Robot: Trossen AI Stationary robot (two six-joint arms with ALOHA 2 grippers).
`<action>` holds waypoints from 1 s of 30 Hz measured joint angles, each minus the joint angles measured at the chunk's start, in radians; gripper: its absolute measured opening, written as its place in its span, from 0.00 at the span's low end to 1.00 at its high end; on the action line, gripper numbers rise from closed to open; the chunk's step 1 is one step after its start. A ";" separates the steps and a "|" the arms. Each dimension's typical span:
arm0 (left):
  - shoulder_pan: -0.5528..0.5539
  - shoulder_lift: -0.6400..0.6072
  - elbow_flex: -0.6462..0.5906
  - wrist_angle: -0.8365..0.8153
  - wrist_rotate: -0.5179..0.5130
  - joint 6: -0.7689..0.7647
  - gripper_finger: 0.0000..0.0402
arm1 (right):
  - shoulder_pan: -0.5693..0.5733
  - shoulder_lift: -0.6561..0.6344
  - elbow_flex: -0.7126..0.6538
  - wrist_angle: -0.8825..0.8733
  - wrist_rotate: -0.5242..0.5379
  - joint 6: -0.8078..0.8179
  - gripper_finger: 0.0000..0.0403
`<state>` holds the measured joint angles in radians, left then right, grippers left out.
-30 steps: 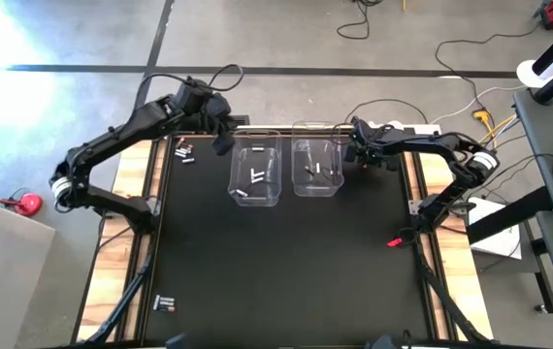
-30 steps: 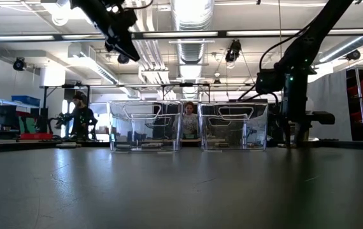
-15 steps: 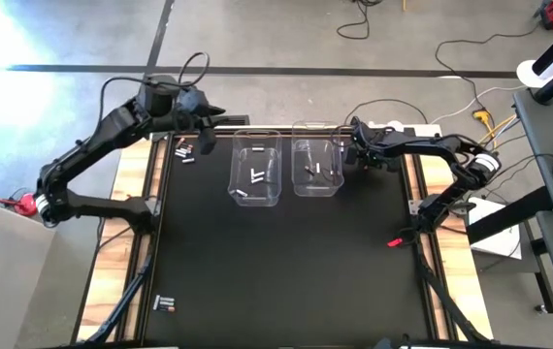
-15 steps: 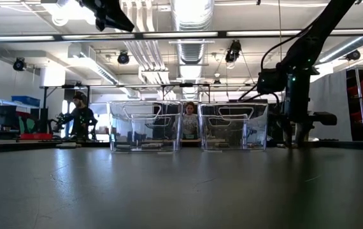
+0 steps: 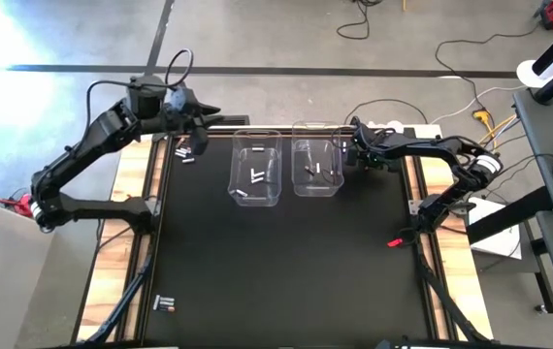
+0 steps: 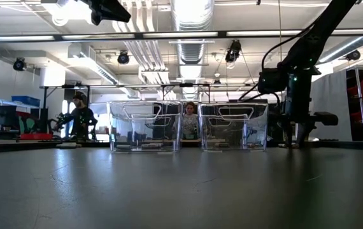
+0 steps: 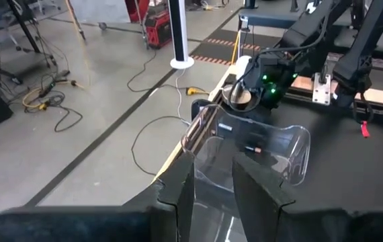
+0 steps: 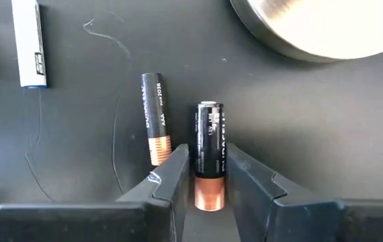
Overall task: Sort batteries
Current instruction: Put the black battery into the right transparent bin
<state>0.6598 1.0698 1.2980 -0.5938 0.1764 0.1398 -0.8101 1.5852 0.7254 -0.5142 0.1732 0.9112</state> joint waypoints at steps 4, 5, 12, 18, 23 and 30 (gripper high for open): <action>0.000 -0.006 0.000 0.005 0.000 -0.003 0.21 | 0.000 0.001 0.000 0.000 0.009 0.008 0.20; 0.000 -0.007 0.000 0.008 0.000 -0.003 0.21 | -0.001 0.001 0.000 -0.001 0.009 0.004 0.18; 0.000 -0.008 0.000 0.011 0.000 -0.007 0.21 | -0.001 -0.002 0.000 -0.004 0.010 -0.032 0.10; 0.000 -0.028 0.000 -0.006 0.000 -0.007 0.21 | 0.005 -0.106 0.036 -0.146 0.003 -0.058 0.11; 0.000 -0.045 0.000 -0.031 0.000 -0.007 0.21 | 0.040 -0.278 0.153 -0.298 0.059 -0.099 0.10; 0.000 -0.058 -0.001 -0.035 0.000 0.003 0.21 | 0.176 -0.343 0.392 -0.332 0.125 -0.315 0.10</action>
<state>0.6598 1.0120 1.2974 -0.6283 0.1761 0.1427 -0.6337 1.2423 1.1177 -0.8458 0.2985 0.5958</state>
